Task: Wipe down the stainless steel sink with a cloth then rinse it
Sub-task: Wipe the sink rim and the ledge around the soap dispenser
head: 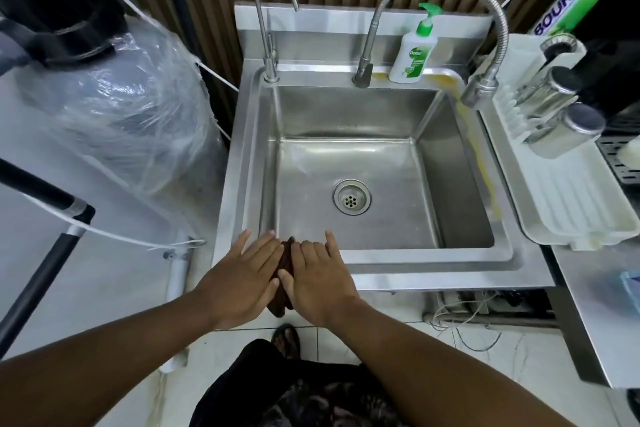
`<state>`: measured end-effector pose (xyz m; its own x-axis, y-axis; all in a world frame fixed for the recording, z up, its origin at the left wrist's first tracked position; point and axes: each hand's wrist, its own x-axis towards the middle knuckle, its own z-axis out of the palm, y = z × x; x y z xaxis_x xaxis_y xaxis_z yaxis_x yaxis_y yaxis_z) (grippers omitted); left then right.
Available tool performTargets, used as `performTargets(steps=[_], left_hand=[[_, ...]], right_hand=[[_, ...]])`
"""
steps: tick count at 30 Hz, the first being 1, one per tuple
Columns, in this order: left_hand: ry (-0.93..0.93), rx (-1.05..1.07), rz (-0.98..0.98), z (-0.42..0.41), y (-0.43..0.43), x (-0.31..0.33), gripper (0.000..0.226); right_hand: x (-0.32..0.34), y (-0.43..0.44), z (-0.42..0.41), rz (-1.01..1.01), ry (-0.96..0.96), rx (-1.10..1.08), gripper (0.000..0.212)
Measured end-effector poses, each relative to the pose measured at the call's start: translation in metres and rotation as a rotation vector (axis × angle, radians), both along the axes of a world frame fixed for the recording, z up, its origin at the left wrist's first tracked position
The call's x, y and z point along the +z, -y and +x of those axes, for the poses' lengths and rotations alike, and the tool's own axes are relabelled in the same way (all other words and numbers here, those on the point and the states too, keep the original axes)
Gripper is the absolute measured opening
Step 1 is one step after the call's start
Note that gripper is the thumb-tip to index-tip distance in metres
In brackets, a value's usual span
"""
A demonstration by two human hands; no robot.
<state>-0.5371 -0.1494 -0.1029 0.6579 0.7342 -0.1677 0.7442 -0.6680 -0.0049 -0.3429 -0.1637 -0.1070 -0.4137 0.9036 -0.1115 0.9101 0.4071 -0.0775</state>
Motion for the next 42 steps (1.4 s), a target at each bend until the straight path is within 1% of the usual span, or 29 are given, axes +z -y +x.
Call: performTargets(steps=[2, 5, 7, 10, 14, 16, 21, 26, 28, 30, 33, 36, 39, 40, 42], left_hand=[[0.022, -0.025, -0.034, 0.02, -0.006, -0.001, 0.063], [0.075, -0.062, -0.069, 0.052, -0.014, -0.001, 0.06], [0.102, -0.07, -0.1, 0.07, -0.019, -0.002, 0.057], [0.074, -0.089, -0.156, 0.104, -0.028, -0.003, 0.058], [0.041, -0.11, -0.221, 0.156, -0.037, 0.0, 0.055], [0.041, -0.126, -0.239, 0.182, -0.039, 0.0, 0.054], [0.077, -0.167, -0.283, 0.249, -0.043, -0.003, 0.055], [0.094, -0.207, -0.296, 0.306, -0.045, -0.004, 0.055], [0.104, -0.224, -0.29, 0.32, -0.043, -0.003, 0.058], [0.115, -0.234, -0.266, 0.327, -0.039, -0.006, 0.066], [0.098, -0.227, -0.228, 0.33, -0.028, -0.006, 0.075], [0.042, -0.26, -0.244, 0.34, -0.013, 0.001, 0.073], [0.033, -0.283, -0.254, 0.357, -0.01, 0.005, 0.069], [0.03, -0.286, -0.257, 0.362, -0.013, 0.005, 0.069], [0.009, -0.301, -0.269, 0.368, -0.021, 0.007, 0.068]], right_hand=[[0.001, -0.004, 0.024, 0.017, -0.009, 0.002, 0.067], [0.009, -0.01, 0.062, -0.111, 0.027, 0.02, 0.073], [0.014, -0.015, 0.082, -0.176, 0.056, 0.016, 0.072], [0.013, -0.018, 0.118, -0.219, 0.095, 0.028, 0.072], [0.013, -0.023, 0.167, -0.226, 0.135, 0.038, 0.084], [0.014, -0.023, 0.192, -0.234, 0.14, 0.025, 0.085], [0.016, -0.016, 0.255, -0.211, 0.162, -0.027, 0.076], [0.02, -0.003, 0.305, -0.156, 0.168, -0.095, 0.076], [0.015, 0.004, 0.316, -0.144, 0.154, -0.105, 0.07], [0.011, 0.014, 0.321, -0.119, 0.157, -0.13, 0.062], [0.007, 0.037, 0.32, -0.028, 0.174, -0.237, 0.059], [0.006, 0.063, 0.319, 0.022, 0.168, -0.367, 0.061], [0.019, 0.079, 0.31, 0.063, 0.146, -0.593, 0.05], [0.022, 0.08, 0.302, 0.072, 0.117, -0.688, 0.047], [0.024, 0.08, 0.282, 0.111, -0.032, -0.812, 0.047]])
